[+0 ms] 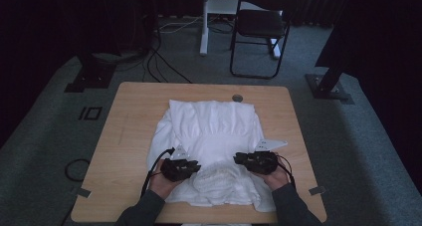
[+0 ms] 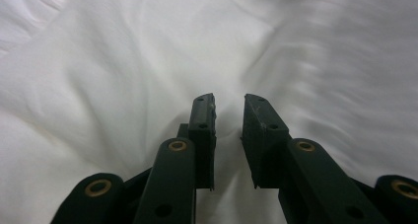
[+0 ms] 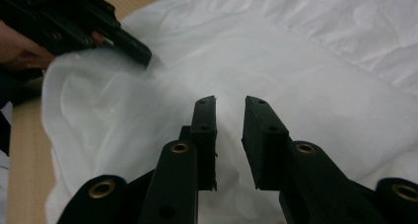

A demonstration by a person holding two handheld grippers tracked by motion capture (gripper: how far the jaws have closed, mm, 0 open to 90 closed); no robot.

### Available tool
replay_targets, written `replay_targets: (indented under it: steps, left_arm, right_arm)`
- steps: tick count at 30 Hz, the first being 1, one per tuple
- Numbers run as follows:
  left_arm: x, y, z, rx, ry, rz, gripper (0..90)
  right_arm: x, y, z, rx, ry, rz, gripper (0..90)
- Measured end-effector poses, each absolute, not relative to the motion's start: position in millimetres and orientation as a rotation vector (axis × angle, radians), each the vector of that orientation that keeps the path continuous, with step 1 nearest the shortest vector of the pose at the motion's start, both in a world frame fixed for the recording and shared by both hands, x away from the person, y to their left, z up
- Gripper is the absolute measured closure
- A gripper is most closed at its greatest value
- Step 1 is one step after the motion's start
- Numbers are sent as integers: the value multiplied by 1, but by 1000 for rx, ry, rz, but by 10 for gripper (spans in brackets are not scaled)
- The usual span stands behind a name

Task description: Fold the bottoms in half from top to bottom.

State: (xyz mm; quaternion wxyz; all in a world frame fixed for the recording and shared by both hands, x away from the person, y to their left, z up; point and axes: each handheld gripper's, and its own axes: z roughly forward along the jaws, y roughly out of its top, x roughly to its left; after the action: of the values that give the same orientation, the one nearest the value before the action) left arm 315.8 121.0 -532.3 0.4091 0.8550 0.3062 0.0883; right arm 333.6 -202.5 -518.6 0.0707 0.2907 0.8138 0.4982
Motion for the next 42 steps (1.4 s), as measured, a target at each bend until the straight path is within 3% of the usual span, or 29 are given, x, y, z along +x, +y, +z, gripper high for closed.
replay_targets:
  steps: [6,13,16,22,27,31,35,42]
  left_arm:
    - [309,115,-543,2218,773,214,748]
    - [306,118,-544,2243,786,207,721]
    - [317,120,-526,2217,790,281,645]
    - [377,128,-496,2092,892,430,554]
    - [429,127,-511,2093,1005,465,544]
    - [449,129,-539,2107,1093,429,544]
    - [444,136,-551,2078,1083,419,561]
    - [413,140,-554,2067,1080,408,565]
  right_arm:
    - [328,-189,-522,840,2499,1485,750]
    - [316,-172,-554,775,2678,1234,802]
    - [321,-174,-542,772,2620,1259,688]
    - [367,-183,-509,884,2380,1276,528]
    - [423,-184,-517,1095,2285,1237,518]
    - [445,-182,-534,1180,2274,1176,517]
    - [449,-184,-559,1250,2280,1145,508]
    - [426,-186,-561,1237,2277,1158,510]
